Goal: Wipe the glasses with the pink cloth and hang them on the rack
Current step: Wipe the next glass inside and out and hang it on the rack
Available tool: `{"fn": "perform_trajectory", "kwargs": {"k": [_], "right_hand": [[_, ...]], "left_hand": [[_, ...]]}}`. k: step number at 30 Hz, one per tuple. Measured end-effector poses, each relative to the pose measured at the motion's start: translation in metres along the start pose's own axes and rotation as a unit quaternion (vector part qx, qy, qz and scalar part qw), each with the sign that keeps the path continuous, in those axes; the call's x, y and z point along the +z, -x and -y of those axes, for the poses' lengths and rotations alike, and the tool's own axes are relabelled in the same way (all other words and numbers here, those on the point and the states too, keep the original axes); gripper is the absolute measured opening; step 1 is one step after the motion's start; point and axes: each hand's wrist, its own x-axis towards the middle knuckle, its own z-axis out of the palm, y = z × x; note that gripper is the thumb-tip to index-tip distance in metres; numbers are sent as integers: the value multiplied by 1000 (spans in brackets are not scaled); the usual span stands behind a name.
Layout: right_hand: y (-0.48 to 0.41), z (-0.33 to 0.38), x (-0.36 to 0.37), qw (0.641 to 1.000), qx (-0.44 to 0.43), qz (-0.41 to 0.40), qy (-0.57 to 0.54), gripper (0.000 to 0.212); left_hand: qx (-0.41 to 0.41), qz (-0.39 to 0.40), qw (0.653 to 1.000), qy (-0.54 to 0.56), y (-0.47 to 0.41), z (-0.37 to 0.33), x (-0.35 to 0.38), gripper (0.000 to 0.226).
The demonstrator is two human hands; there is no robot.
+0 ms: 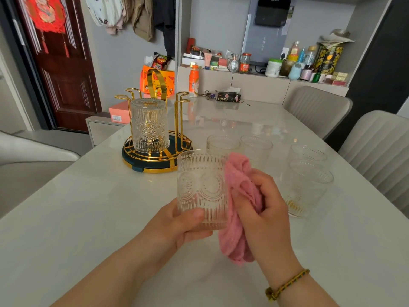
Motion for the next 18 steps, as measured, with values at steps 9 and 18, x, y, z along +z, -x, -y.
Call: {"fn": "perform_trajectory", "kwargs": {"k": [9, 18], "right_hand": [[10, 0, 9, 991, -74, 68, 87, 10], [4, -4, 4, 994, 99, -25, -40, 10]], "left_hand": [[23, -27, 994, 105, -5, 0, -8, 74], [6, 36, 997, 72, 0, -2, -1, 85]]}}
